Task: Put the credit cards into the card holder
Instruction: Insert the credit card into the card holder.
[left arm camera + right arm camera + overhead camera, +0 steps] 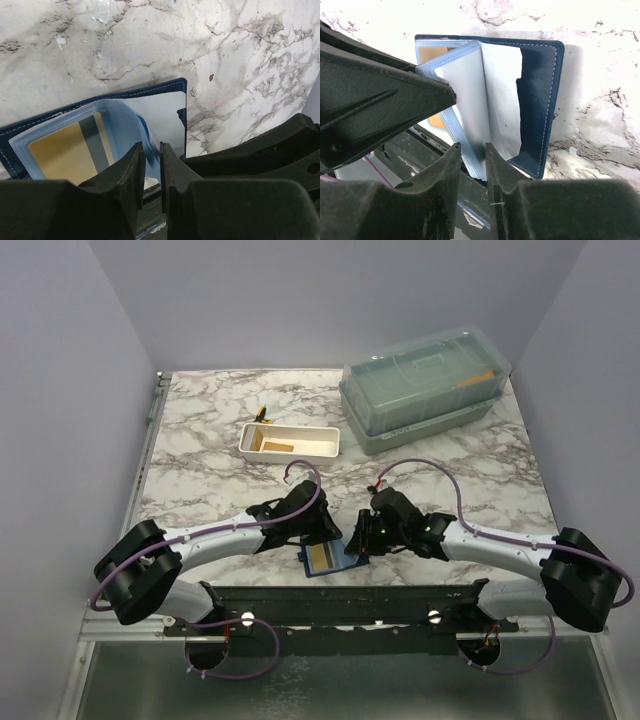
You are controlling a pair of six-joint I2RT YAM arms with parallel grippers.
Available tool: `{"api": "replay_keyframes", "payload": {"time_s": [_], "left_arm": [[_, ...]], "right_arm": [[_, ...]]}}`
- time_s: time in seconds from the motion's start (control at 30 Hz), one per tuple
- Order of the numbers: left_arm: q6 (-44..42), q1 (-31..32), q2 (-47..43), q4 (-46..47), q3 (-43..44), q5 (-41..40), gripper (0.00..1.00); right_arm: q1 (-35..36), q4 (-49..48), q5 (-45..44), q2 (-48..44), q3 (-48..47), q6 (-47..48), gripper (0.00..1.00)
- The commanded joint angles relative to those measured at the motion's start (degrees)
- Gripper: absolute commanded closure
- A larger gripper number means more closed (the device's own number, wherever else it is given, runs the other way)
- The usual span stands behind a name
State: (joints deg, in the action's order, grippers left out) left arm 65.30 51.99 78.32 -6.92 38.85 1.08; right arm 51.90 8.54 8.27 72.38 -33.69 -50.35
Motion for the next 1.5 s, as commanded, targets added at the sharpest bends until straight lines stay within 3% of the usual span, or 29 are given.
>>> {"api": "replay_keyframes", "payload": {"time_s": [0.0,0.23,0.53,0.67,0.83,1.03,1.47], "left_arm": [[-0.77,0.24,-1.42,0.68,-0.63,1.18,0.77],[-0.72,0.25,-3.54,0.59,-1.79,1.29,0.49],[0.48,0.27,-6.82,0.55,-4.66,1.02,0.3],[0.18,0.23,-6.92,0.68,-5.02,0.94,0.28],[-1.08,0.27,-6.07,0.52,-4.34,0.97,0.37],[-2.04,0.28,-5.17,0.18,-3.75,1.44,0.37],[-3.39,0.16,-8.49,-5.2,-3.04,-0.64,0.24]], "right_arm": [[-0.13,-1.18,0.71,1.73,-1.2,1.13,0.72],[-0.18,-2.31,0.57,2.46,-0.94,1.04,0.72],[-0.2,-4.09,1.46,4.45,-1.35,1.22,0.75],[-0.21,-4.57,1.73,4.68,-1.63,1.3,0.75],[-0.15,-4.95,1.94,4.86,-1.97,1.33,0.75],[-0.16,-5.71,2.52,5.16,-1.98,1.34,0.75],[-0.21,-7.05,3.82,6.67,-2.68,1.6,0.68]]}}
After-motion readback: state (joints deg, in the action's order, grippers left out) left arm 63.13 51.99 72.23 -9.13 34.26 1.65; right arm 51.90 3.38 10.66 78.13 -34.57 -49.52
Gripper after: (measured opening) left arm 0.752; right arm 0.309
